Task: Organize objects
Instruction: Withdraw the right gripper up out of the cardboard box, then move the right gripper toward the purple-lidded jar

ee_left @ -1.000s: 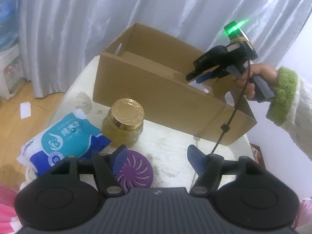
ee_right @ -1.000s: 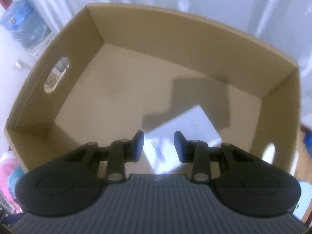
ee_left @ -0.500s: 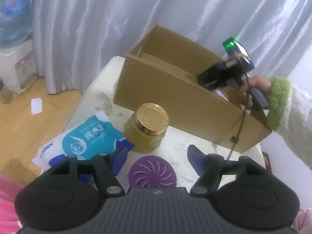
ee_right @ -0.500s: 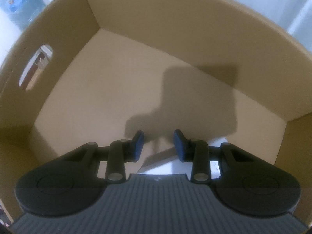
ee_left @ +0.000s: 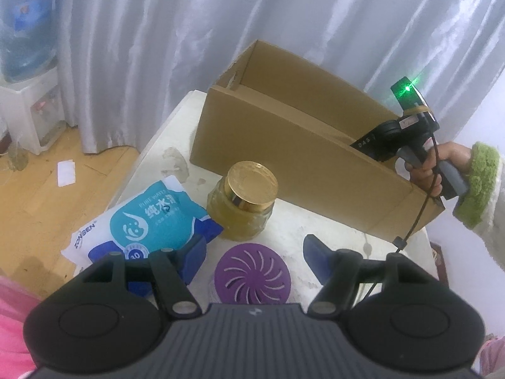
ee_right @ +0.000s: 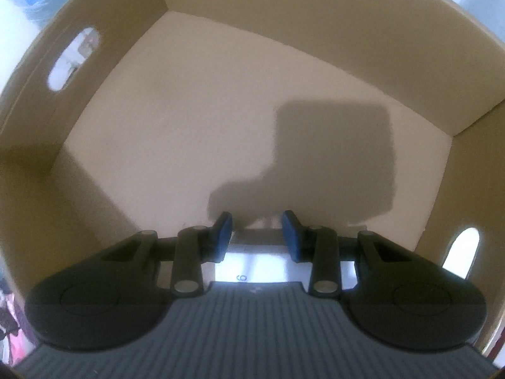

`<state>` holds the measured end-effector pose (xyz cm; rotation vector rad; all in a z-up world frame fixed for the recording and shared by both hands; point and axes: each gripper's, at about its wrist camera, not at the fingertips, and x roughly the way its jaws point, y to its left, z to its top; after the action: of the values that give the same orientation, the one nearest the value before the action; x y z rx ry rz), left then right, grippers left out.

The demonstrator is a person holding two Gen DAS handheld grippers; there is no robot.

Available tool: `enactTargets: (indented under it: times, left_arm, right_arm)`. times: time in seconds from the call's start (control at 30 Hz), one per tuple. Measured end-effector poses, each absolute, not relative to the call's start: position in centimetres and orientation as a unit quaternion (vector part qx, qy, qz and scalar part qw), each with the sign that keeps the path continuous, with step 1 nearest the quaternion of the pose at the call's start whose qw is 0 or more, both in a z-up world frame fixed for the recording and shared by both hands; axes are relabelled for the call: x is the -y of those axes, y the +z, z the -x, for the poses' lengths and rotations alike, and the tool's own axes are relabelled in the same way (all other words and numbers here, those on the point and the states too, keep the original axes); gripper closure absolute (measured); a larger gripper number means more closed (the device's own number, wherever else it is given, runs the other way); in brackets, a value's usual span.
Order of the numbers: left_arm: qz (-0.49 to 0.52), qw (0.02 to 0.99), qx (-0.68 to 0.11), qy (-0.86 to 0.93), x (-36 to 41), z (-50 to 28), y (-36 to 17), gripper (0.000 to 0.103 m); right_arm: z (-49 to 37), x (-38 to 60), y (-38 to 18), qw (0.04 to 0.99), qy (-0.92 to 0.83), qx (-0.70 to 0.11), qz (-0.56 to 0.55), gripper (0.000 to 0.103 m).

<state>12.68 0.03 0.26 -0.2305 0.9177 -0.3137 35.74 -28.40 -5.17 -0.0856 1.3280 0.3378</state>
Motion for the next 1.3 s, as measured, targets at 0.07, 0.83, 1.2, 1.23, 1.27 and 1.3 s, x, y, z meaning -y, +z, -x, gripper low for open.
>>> enactTargets:
  times: [0.07, 0.83, 1.2, 1.23, 1.27, 1.3]
  left_arm:
    - [0.107, 0.879, -0.439, -0.149, 0.1, -12.4, 0.4, 0.034]
    - [-0.002, 0.876, -0.455, -0.16, 2.8, -9.7, -1.6, 0.028]
    - [-0.023, 0.873, -0.466, -0.142, 4.3, -10.9, -3.4, 0.027]
    - [-0.023, 0.872, -0.468, -0.141, 4.4, -11.0, -3.6, 0.027]
    - [-0.022, 0.871, -0.47, -0.14, 4.4, -11.2, -3.7, 0.027]
    - [-0.022, 0.87, -0.472, -0.14, 4.5, -11.3, -3.9, 0.027]
  right_arm:
    - [-35.3, 28.1, -5.1, 0.765, 0.163, -0.621, 0.049, 0.067]
    - [-14.4, 28.4, 8.4, 0.881, 0.255, -0.391, -0.079, 0.009]
    - [-11.7, 22.5, -0.3, 0.8, 0.282, -0.5, -0.176, 0.032]
    - [-12.0, 22.0, -1.0, 0.791, 0.284, -0.51, -0.183, 0.037]
    - [-12.2, 21.8, -1.8, 0.783, 0.284, -0.521, -0.188, 0.04]
    - [-12.8, 21.0, -2.6, 0.774, 0.288, -0.529, -0.194, 0.046]
